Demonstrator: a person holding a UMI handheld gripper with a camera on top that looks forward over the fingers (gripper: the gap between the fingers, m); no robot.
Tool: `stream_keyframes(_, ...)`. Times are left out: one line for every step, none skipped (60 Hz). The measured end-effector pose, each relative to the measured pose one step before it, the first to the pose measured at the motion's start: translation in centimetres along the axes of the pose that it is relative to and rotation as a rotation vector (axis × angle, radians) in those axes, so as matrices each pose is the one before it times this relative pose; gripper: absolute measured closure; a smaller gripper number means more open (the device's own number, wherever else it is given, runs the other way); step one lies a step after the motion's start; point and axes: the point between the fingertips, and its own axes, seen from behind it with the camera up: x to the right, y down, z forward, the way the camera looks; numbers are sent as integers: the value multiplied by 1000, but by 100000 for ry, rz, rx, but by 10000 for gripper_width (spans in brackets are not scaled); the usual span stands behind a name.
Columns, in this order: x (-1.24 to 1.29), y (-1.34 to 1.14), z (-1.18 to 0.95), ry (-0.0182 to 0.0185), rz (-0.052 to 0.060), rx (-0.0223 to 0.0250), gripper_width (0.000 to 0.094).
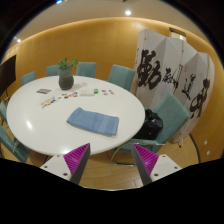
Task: Fold towel
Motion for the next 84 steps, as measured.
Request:
stream_keyframes(-154,167,24,-328,173,-512,64)
stream_keyframes(-198,202,55,-380,143,-574,63)
stream_keyframes(-241,250,87,-443,113,-623,64)
stream_keyframes(-292,266,111,-464,57,-635,64)
stream_keyframes(-325,323,122,-437,-11,-673,64)
stream_keyframes(-372,344,176,-436,-68,-716,63)
stream_keyframes(-439,325,220,-442,-129,-750,64)
stream_keyframes(-475,373,274,-402,-122,-711,63)
stream_keyframes(-521,388,304,-438,-161,-764,63)
stream_keyframes(-337,245,194,-572,-106,-805,62)
stream_keyframes(-666,702,1058,-483,-234,-263,62)
stream_keyframes(-655,372,389,-619,-169,-804,62)
stream_keyframes(-487,167,-271,-705,-182,-1379,65)
stream_keyframes(-674,637,973,-817,-216,-501,65)
stream_keyframes(-661,351,357,-810,-133,-881,69)
stream_keyframes(-703,337,384,-917,-174,-816,69)
stream_keyframes(-755,296,383,-921,-169,-855,72)
stream_keyframes(-719,268,393,-928,-209,-853,78)
stream_keyframes(-361,-257,-578,-1139,-237,-1654,80)
stream_keyframes(-1203,574,1276,-826,-29,192,79)
stream_keyframes(-831,98,459,-954,-210,-470,78)
stream_keyframes(-812,16,478,-940,-166,-324,80)
stream_keyframes(-825,-21,548,-889,-128,-234,78)
stream_keyframes(-800,-71,563,-827,-156,-147,78)
stream_keyframes(-830,-171,592,-811,-157,4,79)
stream_keyframes(-798,-268,604,-807,-177,248,77)
stream_keyframes(-627,-870,251,-821,-150,-145,77)
stream_keyframes(-993,-21,1148,-484,46,1523,80)
stream_keyframes(-725,-469,716,-477,-63,1051,75)
stream_keyframes(-665,-516,816,-357,-123,1015,77)
stream_keyframes(-649,-539,858,-332,-171,946,71)
stream_keyframes(-643,-604,981,-275,-151,1057,66)
stream_keyframes(-561,-662,981,-157,-103,1300,62)
stream_keyframes(-557,-751,1028,-204,43,1552,62)
stream_keyframes(-490,-812,1109,101,191,1678,59)
stream_keyframes(-85,-1274,767,155,176,881,64)
stream_keyframes(-679,-560,1360,715,409,1447,65)
stream_keyframes(-303,-647,1191,670,289,918,67)
stream_keyframes(-317,-594,1207,614,288,750,64)
stream_keyframes(-353,-685,1223,542,372,878,66)
stream_keyframes(-333,-732,1207,547,530,1163,65)
stream_keyframes(-245,-753,1226,635,566,1283,66)
stream_keyframes(-235,-672,1263,769,590,1242,68)
stream_keyframes(-172,-607,1300,871,526,1020,63)
stream_keyframes(-138,-480,1288,927,517,696,64)
stream_keyframes(-12,-349,1144,958,356,600,64)
stream_keyframes(-141,-682,1444,915,504,105,63)
stream_keyframes(-52,-409,1180,988,384,279,62)
stream_keyframes(-69,-320,1203,1063,404,201,66)
stream_keyframes(0,-254,1199,1174,393,163,64)
stream_keyframes(-7,-235,1148,1195,268,105,62)
stream_keyframes(-8,-145,1107,1058,53,-30,63)
stream_keyframes(9,-67,1053,984,-196,-334,65)
stream_keyframes(23,-27,1013,956,-269,-464,69)
stream_keyframes(49,-8,960,957,-269,-538,76)
stream_keyframes(19,40,902,901,-198,-615,82)
stream_keyframes(-104,291,981,863,-86,-453,90)
stream_keyframes(76,107,628,728,-153,-1083,97)
stream_keyframes(-49,149,680,507,-18,-1139,109)
stream_keyframes(-13,136,675,436,-15,-1024,120)
stream_keyframes(-17,105,613,467,-80,-863,139)
stream_keyframes(1,90,605,556,-256,-684,177)
stream_keyframes(104,170,511,778,-461,-797,192)
stream_keyframes(237,214,494,1417,-681,-910,240)
stream_keyframes(201,-295,291,1693,-1131,956,282)
stream_keyframes(195,-457,366,744,-647,2054,337)
stream_keyframes(186,-94,194,1188,-1246,219,440)
stream_keyframes(312,164,177,1203,-1493,-720,544)
stream_keyframes(275,-147,95,1387,-1449,245,647)
stream_keyframes(196,-84,110,1111,-1512,87,684)
stream_keyframes(120,-58,105,934,-1267,100,744)
stream_keyframes(24,-37,98,666,-1159,-64,790)
stream_keyframes(30,-47,48,589,-1023,-157,811)
stream_keyframes(43,-46,4,598,-816,-223,828)
stream_keyframes(29,-38,-13,680,-410,-298,847)
stream_keyframes(29,-34,-28,240,2,-425,848)
stream_keyframes(-184,24,15,-96,253,-639,854)
stream_keyframes(-268,-65,-61,-649,302,-481,859)
stream_keyframes(-277,-46,-223,-1519,250,-412,864)
stream_keyframes(-607,-157,-119,-2113,901,-369,868)
stream_keyframes(-701,-171,-182,-2666,1492,-366,869)
stream_keyframes(-830,-201,-221,-3026,2022,-369,871)
stream_keyframes(-886,-236,-313,-3234,2148,-378,871)
stream_keyframes(-916,-336,-364,-3187,2042,-132,871)
